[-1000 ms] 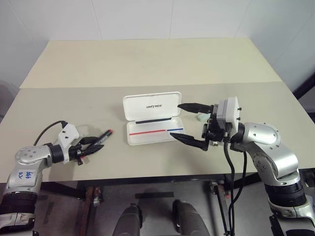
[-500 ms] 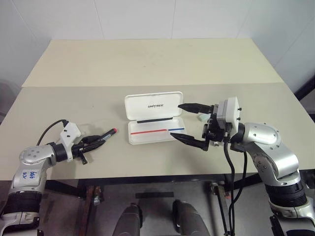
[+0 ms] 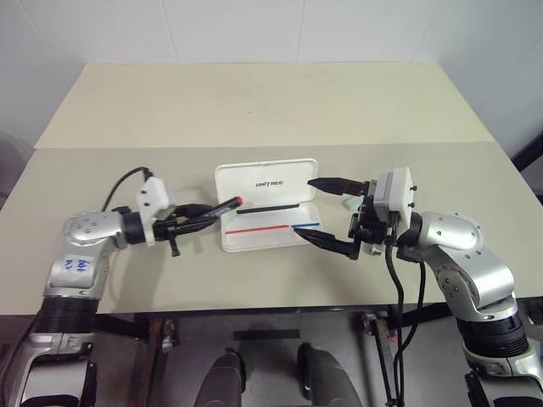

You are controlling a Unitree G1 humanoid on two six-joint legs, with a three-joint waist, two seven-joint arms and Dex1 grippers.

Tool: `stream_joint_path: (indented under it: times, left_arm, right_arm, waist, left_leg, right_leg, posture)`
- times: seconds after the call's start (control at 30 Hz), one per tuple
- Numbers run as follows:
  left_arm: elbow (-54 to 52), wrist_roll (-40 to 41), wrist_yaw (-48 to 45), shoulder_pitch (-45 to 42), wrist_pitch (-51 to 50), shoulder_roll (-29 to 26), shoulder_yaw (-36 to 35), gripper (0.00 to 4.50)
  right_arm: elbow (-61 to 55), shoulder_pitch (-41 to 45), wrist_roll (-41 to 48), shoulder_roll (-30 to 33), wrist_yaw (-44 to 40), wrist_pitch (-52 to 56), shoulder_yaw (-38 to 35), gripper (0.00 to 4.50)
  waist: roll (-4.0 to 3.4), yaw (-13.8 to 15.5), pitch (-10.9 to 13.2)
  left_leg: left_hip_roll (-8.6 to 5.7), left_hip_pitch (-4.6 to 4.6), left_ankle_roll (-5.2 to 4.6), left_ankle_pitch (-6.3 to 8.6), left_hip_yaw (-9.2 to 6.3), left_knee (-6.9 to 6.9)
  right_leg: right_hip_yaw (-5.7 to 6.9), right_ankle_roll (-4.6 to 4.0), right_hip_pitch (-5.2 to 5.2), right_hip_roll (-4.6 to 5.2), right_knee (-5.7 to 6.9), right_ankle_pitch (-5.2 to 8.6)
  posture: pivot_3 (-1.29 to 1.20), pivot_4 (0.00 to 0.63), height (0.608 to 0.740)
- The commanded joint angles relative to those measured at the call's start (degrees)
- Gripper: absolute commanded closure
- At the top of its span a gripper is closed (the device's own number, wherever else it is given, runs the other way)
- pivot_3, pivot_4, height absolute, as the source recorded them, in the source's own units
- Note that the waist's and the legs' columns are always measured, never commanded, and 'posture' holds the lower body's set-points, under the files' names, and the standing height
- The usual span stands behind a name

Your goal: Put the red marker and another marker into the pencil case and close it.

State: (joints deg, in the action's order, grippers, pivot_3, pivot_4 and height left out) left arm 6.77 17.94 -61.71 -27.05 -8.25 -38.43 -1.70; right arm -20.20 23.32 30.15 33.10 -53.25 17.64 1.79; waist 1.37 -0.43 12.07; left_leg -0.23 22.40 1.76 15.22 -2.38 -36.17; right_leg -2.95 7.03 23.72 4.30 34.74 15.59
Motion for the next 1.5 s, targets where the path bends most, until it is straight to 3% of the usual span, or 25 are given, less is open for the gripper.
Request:
stream_joint_path:
  times: [0.03,0.3,0.7,0.97,1.37,1.5]
  left_arm:
    - [-1.7,0.1,-1.6,-3.3,1.4,1.4,1.8,3.92]
    - [8.5,-5.8,-5.1,-11.3,9.1,6.6,9.5,3.92]
    - [26.9,-12.5,-3.1,-20.1,19.1,12.8,11.8,3.92]
    - [32.0,-15.9,-2.0,-21.4,21.4,14.1,12.5,3.92]
    - [33.0,-16.2,-1.9,-22.3,20.6,16.2,12.2,0.03]
    - [32.5,-15.0,-2.1,-22.3,21.1,17.0,11.6,0.03]
  right_arm:
    - [-2.9,-0.6,0.0,0.1,1.4,-0.8,-1.8,0.0]
    - [-5.7,-2.6,0.0,0.4,4.4,-0.4,-2.5,0.0]
    - [-10.3,-6.1,0.1,1.2,8.5,1.1,-4.4,0.0]
    - [-11.2,-6.5,0.2,1.5,9.8,1.4,-4.7,0.0]
    - [-11.4,-6.4,0.3,1.4,10.5,1.6,-4.7,0.0]
    - [-11.0,-6.0,0.2,1.1,10.7,1.7,-4.6,0.0]
  waist:
    - [0.0,0.1,0.0]
    - [0.0,0.3,0.0]
    - [0.02,0.3,0.0]
    - [0.02,0.3,0.0]
    - [0.03,0.2,0.0]
    - [0.03,0.3,0.0]
  left_leg:
    - [0.0,-0.01,0.0,0.0,0.0,-0.01]
    - [-0.03,-0.02,0.02,-0.03,-0.03,-0.26]
    - [-0.02,0.0,0.02,-0.03,-0.04,-0.36]
    - [0.0,-0.01,0.02,-0.03,-0.05,-0.37]
    - [-0.01,0.0,0.01,-0.02,-0.05,-0.51]
    - [-0.01,0.0,0.01,-0.02,-0.06,-0.52]
  right_leg:
    - [0.0,0.0,0.0,-0.02,0.0,0.0]
    - [-0.01,0.02,-0.06,-0.09,0.15,-0.01]
    - [-0.03,0.07,-0.05,-0.16,0.23,-0.03]
    - [-0.03,0.08,-0.05,-0.19,0.26,-0.03]
    - [-0.04,0.1,-0.08,-0.19,0.34,-0.04]
    - [-0.04,0.1,-0.08,-0.19,0.35,-0.04]
  posture:
    - [0.0,0.15,0.74]
    - [0.0,0.15,0.74]
    - [0.0,0.15,0.74]
    - [0.0,0.15,0.74]
    - [0.0,0.15,0.74]
    - [0.0,0.15,0.74]
